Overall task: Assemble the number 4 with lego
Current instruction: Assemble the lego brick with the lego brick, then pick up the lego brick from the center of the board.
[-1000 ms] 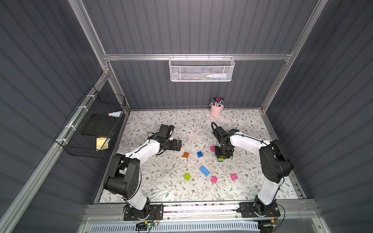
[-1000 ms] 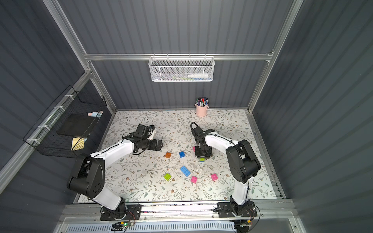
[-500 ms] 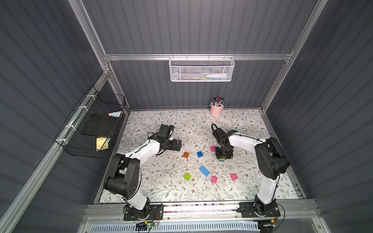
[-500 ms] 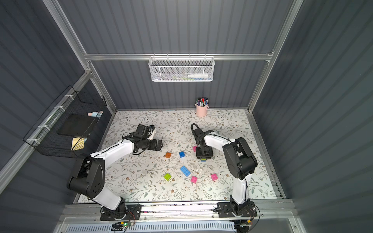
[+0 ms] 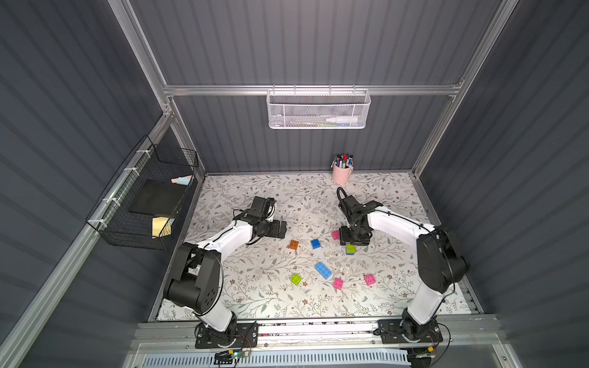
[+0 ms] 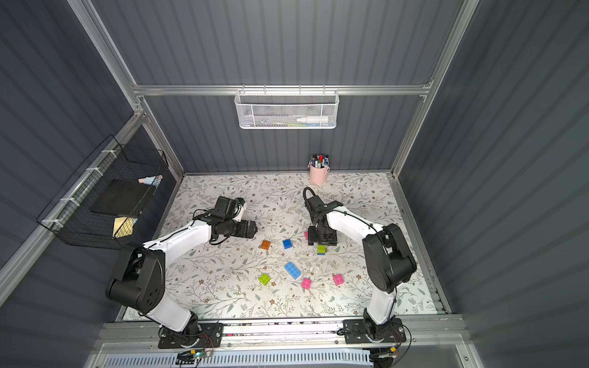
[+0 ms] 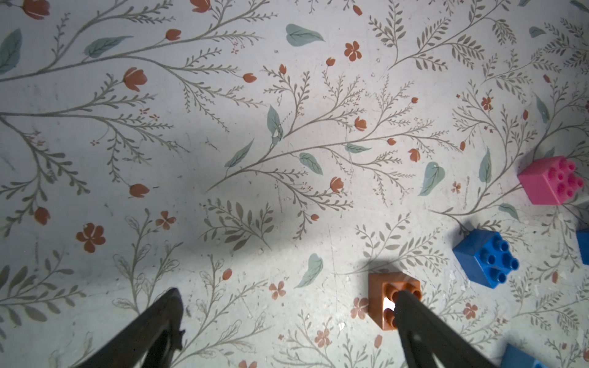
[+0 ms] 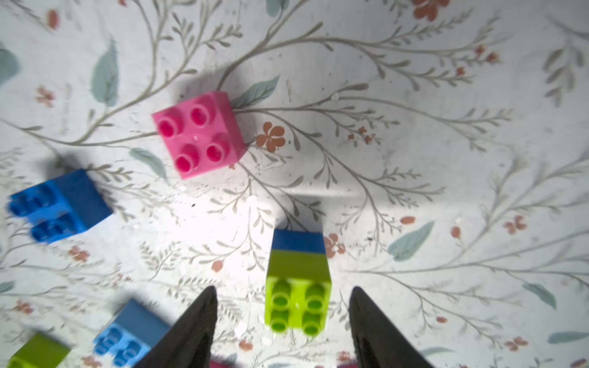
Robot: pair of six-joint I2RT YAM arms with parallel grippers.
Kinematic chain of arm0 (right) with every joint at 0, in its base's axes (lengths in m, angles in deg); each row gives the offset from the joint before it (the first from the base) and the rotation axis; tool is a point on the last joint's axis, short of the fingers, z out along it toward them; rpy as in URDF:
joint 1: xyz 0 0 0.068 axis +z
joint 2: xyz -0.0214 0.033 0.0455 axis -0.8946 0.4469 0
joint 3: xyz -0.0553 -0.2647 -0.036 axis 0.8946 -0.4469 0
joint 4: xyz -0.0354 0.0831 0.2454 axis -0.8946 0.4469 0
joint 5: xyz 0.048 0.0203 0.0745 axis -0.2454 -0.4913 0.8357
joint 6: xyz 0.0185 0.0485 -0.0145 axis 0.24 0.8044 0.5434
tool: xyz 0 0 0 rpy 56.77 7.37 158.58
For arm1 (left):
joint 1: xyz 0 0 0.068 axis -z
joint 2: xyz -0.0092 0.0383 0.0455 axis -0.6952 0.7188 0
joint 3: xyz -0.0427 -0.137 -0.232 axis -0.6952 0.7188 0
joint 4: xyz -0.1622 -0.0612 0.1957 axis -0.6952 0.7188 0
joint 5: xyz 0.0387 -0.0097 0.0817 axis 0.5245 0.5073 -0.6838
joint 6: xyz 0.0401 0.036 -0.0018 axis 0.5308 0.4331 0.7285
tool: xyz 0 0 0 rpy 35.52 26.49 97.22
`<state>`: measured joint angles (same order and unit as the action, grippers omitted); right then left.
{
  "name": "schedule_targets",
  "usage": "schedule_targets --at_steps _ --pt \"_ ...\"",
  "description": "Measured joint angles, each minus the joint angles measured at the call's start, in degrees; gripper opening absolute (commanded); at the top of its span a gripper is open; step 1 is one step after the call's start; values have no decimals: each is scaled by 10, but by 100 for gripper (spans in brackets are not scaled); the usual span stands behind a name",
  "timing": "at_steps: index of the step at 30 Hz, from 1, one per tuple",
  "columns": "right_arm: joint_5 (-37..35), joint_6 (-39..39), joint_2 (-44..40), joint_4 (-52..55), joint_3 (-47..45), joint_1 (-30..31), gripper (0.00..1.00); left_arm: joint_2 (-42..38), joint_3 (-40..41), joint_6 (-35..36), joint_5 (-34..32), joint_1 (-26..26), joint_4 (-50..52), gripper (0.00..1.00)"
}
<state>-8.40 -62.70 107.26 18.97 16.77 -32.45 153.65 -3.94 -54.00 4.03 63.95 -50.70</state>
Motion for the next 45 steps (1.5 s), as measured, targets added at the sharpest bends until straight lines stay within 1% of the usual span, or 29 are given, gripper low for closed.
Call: schedule_targets --at_steps 3,4,6,9,12,14,17,25,33,36,39,45 --pt "2 5 -65 14 -16 0 90 0 0 0 0 0 0 100" --pt "3 13 -93 19 -32 0 95 0 0 0 -1 0 0 100" --pt "3 27 -138 27 -67 0 97 0 0 2 -2 0 0 99" --pt "3 54 -195 36 -139 0 97 -1 0 2 -2 0 0 100" --pt "9 79 -225 33 -210 0 99 -4 0 5 -2 0 0 99" --pt "11 93 -235 24 -247 0 99 -5 0 6 -2 0 0 100" --pt "18 107 -236 2 -280 0 99 -5 0 6 -2 0 0 100" --pt "64 125 -221 -84 -318 0 99 -5 0 6 -1 6 0 99" --pt "112 122 -207 -108 -318 3 98 -5 4 6 13 24 12 99" --pt "112 119 -200 -97 -306 11 89 -7 12 6 16 32 25 99" --pt "95 114 -191 -77 -286 25 81 -15 21 6 18 35 38 99" --pt "52 108 -158 -51 -268 51 72 -20 23 6 18 35 43 99"
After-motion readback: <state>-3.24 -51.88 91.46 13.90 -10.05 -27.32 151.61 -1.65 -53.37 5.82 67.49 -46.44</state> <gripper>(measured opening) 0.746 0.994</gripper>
